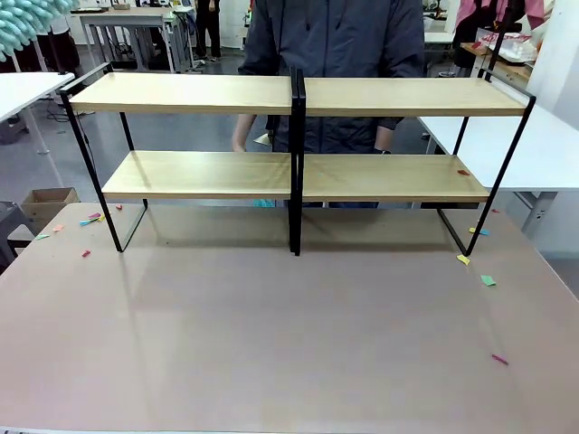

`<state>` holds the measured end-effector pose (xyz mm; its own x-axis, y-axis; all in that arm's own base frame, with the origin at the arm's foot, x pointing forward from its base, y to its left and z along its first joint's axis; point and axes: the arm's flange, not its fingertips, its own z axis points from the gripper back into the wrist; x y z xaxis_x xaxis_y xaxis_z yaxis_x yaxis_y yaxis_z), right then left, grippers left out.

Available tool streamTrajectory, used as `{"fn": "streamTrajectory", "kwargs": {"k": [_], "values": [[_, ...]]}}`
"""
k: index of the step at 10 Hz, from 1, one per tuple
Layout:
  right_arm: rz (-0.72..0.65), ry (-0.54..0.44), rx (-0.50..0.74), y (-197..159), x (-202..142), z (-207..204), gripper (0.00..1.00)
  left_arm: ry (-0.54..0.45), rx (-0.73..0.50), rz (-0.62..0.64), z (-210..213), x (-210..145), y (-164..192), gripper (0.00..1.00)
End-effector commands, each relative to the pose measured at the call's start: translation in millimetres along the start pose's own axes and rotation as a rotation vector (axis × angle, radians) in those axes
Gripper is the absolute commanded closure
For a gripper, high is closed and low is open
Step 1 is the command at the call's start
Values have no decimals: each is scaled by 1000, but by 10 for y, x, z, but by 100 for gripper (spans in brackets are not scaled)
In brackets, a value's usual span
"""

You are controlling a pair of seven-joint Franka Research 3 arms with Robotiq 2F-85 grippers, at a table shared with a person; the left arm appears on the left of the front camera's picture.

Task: Clean the shelves.
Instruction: Place the Duster on the table.

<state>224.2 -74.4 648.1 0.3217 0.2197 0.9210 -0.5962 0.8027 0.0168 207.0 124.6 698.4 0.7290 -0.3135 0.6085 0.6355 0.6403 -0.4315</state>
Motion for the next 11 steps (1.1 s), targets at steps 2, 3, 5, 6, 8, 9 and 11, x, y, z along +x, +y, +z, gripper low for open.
{"fn": "streamTrajectory", "kwargs": {"k": [2,3,5,6,8,9,11], "values": [[2,-8,10,2,1,2,0,-17,-9,-11,28,-4,-5,88],[2,-8,10,2,1,2,0,-17,-9,-11,28,-4,-5,88],[2,-8,10,2,1,2,0,-17,-9,-11,28,-4,-5,88],[0,0,0,0,0,0,0,0,0,0,0,0,0,88],[-253,86,252,71,-319,-327,0,358,-183,-169,-338,-380,16,88],[-405,169,315,149,-531,-520,0,498,-282,-237,-487,-607,49,88],[-668,368,388,433,-1009,-1046,0,646,-344,-201,-1181,-791,205,88]]}}
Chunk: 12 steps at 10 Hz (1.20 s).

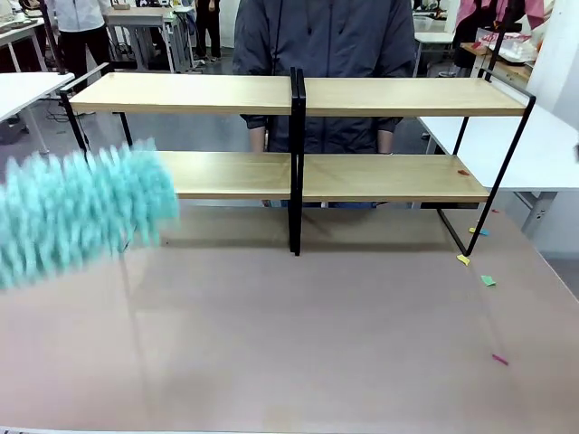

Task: Clean the shelves.
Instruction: Place the Duster on the table.

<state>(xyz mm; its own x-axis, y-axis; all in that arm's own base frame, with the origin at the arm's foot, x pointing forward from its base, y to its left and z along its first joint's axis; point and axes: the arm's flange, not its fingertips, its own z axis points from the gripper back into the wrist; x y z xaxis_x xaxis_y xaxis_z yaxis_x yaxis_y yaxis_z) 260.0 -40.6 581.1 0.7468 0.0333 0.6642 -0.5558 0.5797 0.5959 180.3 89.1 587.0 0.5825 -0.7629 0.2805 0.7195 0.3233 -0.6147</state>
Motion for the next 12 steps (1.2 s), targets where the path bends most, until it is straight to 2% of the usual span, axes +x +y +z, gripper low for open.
{"fn": "streamTrajectory", "kwargs": {"k": [1,2,3,4,7,9,12], "values": [[-248,149,-6,-203,-740,-819,0,116,-52,-38,-531,246,387,88],[-255,199,-50,-336,-901,-1047,0,153,-54,-27,-823,462,554,88],[-132,82,29,-155,-36,-257,0,209,-21,9,-1064,686,726,88],[-132,82,29,-155,-36,-257,0,221,34,37,-1155,819,841,88],[-132,82,29,-155,-36,-257,0,251,79,73,-1345,1213,1296,88],[-132,82,29,-155,-36,-257,0,276,49,92,-1307,1453,1574,88],[-132,82,29,-155,-36,-257,0,274,40,96,-1274,1538,1643,88]]}}
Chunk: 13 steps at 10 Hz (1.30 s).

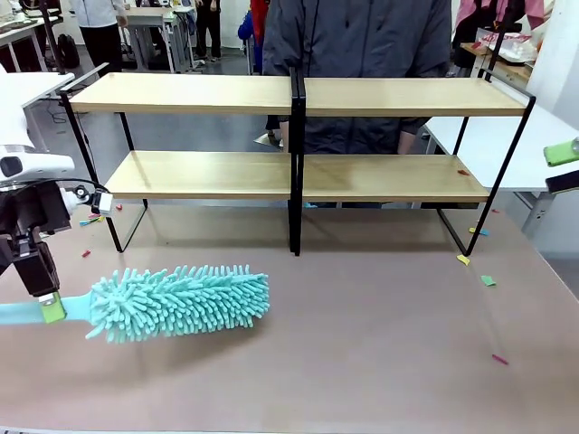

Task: Clean the shelves.
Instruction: Place the Duster on the table.

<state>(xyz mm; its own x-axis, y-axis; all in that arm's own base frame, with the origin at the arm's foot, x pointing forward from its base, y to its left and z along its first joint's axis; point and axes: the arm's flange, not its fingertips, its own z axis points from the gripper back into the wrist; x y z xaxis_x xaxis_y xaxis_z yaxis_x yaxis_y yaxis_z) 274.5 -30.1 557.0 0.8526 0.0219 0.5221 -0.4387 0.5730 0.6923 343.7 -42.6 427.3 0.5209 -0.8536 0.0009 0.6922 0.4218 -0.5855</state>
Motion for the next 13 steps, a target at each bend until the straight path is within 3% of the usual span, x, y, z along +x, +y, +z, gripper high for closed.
{"fn": "streamTrajectory", "kwargs": {"k": [1,2,3,4,6,8,9,11,12,13], "values": [[20,-10,16,10,11,-9,0,-16,-12,3,25,10,-86,64],[20,-10,16,10,11,-9,0,-20,9,17,16,-14,-88,29],[20,-10,16,10,11,-9,0,-35,29,25,24,-29,-81,5],[20,-10,16,10,11,-9,0,-93,94,57,67,-29,-68,0],[20,-10,16,10,11,-9,0,-370,338,215,468,-213,-22,0],[20,-10,16,10,11,-9,0,-538,296,275,772,-569,-145,0],[-1,5,-6,5,-22,6,0,-612,200,264,806,-720,-291,0],[-166,-64,126,53,63,120,0,-944,-209,328,876,-980,-465,0],[-284,-74,225,24,97,182,0,-1049,-329,344,882,-1017,-444,0],[-400,-101,267,-47,110,267,0,-1087,-428,371,873,-1029,-414,0]]}}
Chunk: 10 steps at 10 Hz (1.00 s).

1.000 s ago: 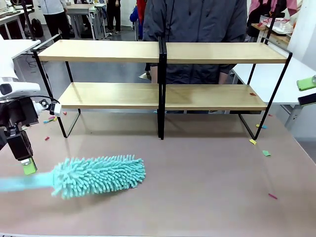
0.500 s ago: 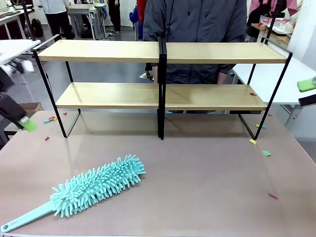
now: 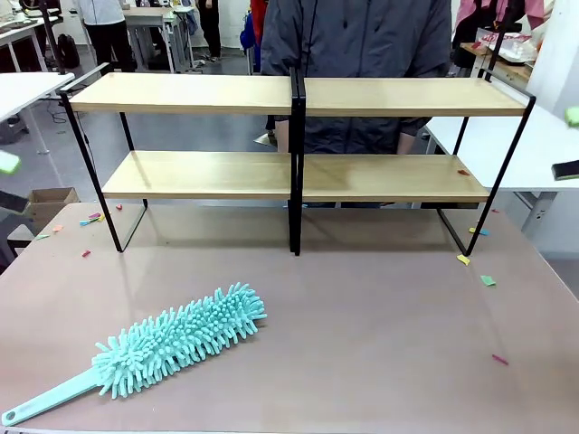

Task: Clean the shelves.
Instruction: Place the Duster on the table.

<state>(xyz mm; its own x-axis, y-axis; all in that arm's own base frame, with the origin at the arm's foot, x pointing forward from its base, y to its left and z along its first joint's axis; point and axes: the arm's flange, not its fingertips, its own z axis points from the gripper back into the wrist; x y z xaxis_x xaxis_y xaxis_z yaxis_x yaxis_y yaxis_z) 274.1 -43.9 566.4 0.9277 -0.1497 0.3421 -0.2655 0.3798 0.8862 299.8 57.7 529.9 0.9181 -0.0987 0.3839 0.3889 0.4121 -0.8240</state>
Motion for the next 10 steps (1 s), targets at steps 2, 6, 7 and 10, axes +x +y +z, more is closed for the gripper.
{"fn": "streamTrajectory", "kwargs": {"k": [2,6,7,10], "values": [[-135,-119,50,-100,16,409,0,-229,-292,179,59,33,84,0],[-85,-31,43,-54,33,130,0,-78,-128,69,31,-5,40,0],[-85,-31,43,-54,33,130,0,-78,-128,69,31,-5,40,0],[-85,-31,43,-54,33,130,0,-78,-128,69,31,-5,40,0]]}}
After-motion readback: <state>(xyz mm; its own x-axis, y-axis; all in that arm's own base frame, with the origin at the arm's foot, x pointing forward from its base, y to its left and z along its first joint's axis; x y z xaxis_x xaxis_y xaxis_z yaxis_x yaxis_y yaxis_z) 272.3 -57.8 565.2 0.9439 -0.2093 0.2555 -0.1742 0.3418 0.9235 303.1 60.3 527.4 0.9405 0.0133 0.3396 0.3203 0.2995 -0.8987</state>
